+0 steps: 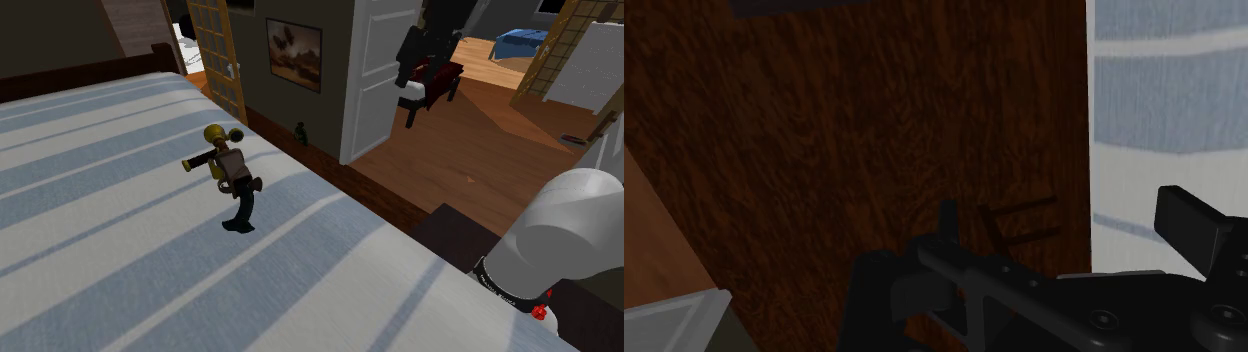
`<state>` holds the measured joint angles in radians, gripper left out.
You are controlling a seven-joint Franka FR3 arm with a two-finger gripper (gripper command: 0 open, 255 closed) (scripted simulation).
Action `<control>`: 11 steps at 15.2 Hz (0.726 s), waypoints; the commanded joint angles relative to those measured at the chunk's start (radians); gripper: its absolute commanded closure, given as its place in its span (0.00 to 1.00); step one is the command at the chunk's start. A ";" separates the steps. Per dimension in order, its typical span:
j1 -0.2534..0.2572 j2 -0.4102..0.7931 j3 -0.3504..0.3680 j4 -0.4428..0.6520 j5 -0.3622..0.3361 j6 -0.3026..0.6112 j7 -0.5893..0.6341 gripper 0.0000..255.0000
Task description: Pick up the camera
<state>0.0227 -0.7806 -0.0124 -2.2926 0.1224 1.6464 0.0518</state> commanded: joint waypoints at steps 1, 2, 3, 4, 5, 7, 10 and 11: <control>0.000 0.000 0.000 0.000 0.000 0.000 0.000 0.00; 0.006 0.014 0.023 0.002 0.009 0.014 0.021 0.00; 0.013 0.028 0.046 0.006 0.017 0.027 0.042 0.00; 0.018 0.044 0.069 0.010 0.024 0.041 0.064 0.00; 0.024 0.062 0.092 0.016 0.031 0.054 0.085 0.00; 0.034 0.099 0.138 0.031 0.042 0.081 0.127 0.00; 0.046 0.164 0.206 0.063 0.052 0.119 0.191 0.00; 0.049 0.187 0.229 0.076 0.054 0.132 0.213 0.00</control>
<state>0.0704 -0.6175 0.2002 -2.2255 0.1765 1.7609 0.2499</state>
